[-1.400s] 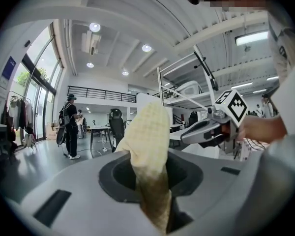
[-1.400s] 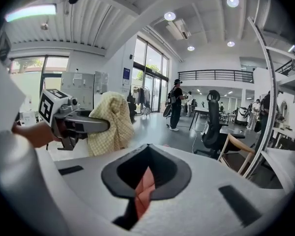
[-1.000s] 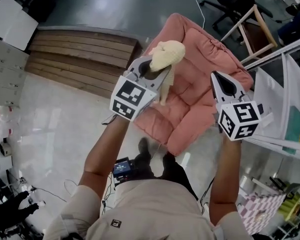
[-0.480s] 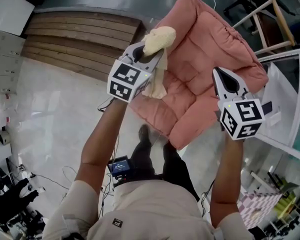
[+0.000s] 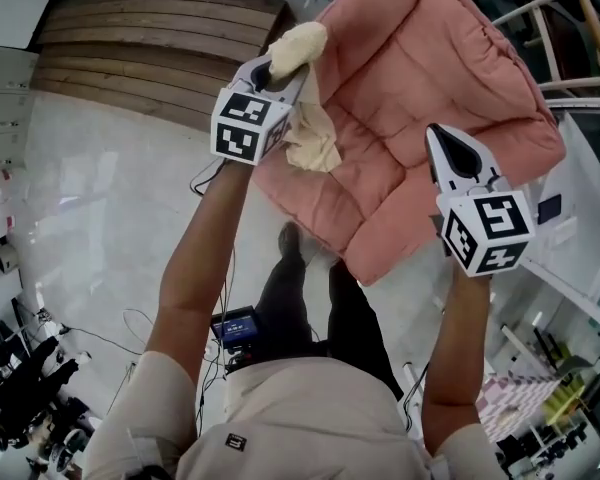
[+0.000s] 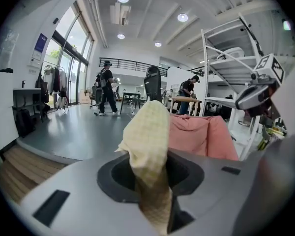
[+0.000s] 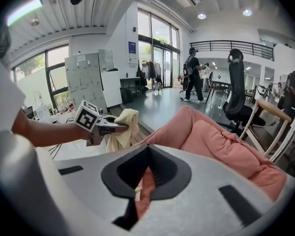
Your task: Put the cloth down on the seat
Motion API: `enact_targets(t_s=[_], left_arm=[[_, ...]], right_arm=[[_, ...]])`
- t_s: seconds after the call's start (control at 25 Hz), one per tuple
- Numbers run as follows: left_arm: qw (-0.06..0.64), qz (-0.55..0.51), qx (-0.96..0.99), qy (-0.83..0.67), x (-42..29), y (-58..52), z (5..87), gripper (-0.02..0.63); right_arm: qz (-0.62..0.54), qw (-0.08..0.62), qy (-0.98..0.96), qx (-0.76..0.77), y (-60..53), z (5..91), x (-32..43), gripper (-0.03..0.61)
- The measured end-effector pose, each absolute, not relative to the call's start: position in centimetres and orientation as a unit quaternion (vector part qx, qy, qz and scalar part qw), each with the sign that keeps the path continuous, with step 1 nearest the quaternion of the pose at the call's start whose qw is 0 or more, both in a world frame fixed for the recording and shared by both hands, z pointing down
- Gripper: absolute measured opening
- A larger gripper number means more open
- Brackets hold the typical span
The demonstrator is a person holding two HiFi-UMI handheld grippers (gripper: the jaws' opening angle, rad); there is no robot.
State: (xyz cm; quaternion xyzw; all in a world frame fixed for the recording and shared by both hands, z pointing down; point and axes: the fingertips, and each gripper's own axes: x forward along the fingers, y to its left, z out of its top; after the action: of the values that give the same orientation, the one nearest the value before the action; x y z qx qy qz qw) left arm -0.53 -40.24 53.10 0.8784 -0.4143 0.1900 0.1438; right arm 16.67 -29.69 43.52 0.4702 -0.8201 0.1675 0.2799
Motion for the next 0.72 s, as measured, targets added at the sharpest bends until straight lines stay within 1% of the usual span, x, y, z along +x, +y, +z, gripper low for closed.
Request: enact_targets(t_s=[0.72], left_arm=[[0.176,0.207,0.830,-0.487,-7.1,-42.0,66.8,0.120]], right_arm=[[0.195,0.302,-0.834,0.418,-29.0,54.8,11.3,-0.006]])
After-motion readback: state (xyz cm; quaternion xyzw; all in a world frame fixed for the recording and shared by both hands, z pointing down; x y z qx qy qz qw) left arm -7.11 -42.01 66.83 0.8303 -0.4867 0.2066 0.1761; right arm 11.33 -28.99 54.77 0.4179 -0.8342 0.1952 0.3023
